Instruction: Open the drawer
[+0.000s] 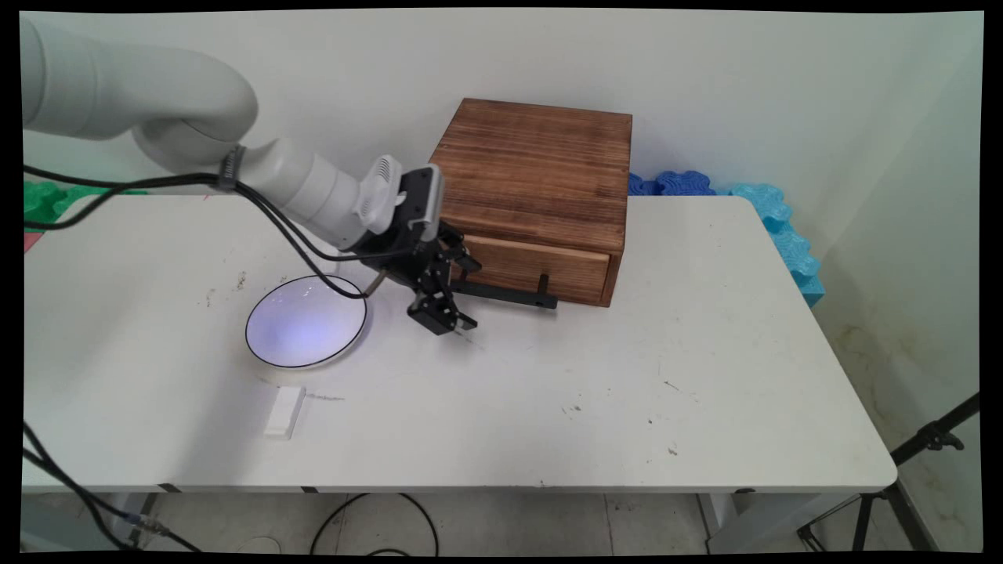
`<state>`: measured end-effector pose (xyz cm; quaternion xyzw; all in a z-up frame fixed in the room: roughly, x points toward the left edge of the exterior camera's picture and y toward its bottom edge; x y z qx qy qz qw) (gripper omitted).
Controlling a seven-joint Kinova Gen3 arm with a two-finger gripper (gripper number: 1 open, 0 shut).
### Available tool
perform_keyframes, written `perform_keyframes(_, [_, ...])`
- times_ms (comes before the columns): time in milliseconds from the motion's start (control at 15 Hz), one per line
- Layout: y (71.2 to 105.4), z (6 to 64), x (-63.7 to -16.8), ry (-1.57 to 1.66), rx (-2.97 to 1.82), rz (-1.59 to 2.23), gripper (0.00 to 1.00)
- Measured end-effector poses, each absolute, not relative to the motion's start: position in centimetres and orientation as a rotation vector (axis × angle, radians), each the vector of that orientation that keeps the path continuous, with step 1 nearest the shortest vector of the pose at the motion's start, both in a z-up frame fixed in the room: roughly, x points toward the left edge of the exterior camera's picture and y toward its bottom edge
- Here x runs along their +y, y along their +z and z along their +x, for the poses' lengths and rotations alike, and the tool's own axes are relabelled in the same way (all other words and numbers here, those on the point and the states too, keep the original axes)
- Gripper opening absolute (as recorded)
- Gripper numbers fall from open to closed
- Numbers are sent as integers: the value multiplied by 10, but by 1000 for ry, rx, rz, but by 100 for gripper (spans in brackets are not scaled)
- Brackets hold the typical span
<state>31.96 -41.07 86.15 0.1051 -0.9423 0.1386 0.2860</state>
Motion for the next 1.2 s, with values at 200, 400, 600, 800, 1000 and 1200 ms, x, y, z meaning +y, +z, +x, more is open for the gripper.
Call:
perform_keyframes(200, [852, 310, -417, 389, -2528, 268, 100])
perform_keyframes(400, [844, 302, -424, 407, -2537, 257, 100])
perform_keyframes(600, [838, 298, -428, 416, -2543, 254, 100])
perform_keyframes(800, [831, 293, -432, 424, -2550, 253, 100])
perform_keyframes(1000, [824, 289, -435, 431, -2558, 253, 100])
perform_keyframes(1200, [819, 287, -436, 434, -2566, 255, 100])
